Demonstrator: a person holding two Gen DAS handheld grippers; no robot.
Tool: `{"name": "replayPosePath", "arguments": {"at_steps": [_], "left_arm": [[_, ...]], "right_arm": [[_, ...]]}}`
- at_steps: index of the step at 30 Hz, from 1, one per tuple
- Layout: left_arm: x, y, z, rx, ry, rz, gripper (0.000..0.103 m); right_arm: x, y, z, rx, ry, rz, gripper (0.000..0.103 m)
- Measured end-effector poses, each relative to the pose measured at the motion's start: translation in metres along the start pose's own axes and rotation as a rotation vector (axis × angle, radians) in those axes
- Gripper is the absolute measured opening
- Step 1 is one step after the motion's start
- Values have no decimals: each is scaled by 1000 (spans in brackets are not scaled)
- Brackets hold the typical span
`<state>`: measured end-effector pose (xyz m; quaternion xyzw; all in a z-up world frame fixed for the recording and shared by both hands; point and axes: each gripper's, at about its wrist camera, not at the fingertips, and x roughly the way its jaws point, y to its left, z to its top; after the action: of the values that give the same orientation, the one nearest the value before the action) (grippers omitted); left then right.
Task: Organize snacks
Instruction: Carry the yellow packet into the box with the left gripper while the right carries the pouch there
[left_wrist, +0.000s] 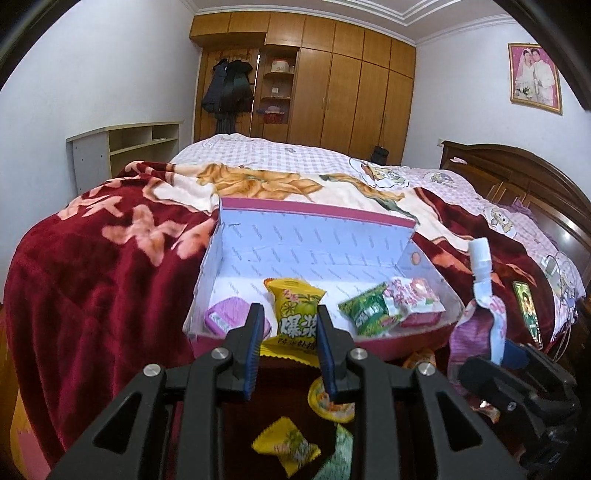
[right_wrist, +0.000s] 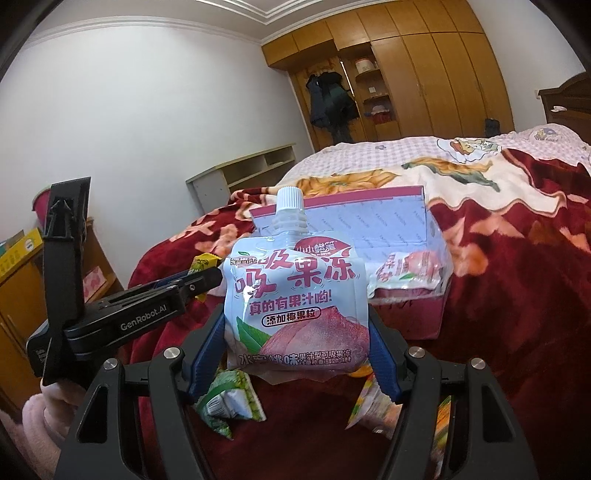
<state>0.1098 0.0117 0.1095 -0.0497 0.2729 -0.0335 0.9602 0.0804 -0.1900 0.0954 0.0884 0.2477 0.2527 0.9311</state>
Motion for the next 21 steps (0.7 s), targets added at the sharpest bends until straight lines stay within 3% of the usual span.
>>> {"name": "replayPosePath", "arguments": {"at_steps": [21], "left_arm": [[73, 6, 20, 8, 58, 33, 28]], "right_arm": [[36, -30, 56, -32, 31, -98, 70]]}}
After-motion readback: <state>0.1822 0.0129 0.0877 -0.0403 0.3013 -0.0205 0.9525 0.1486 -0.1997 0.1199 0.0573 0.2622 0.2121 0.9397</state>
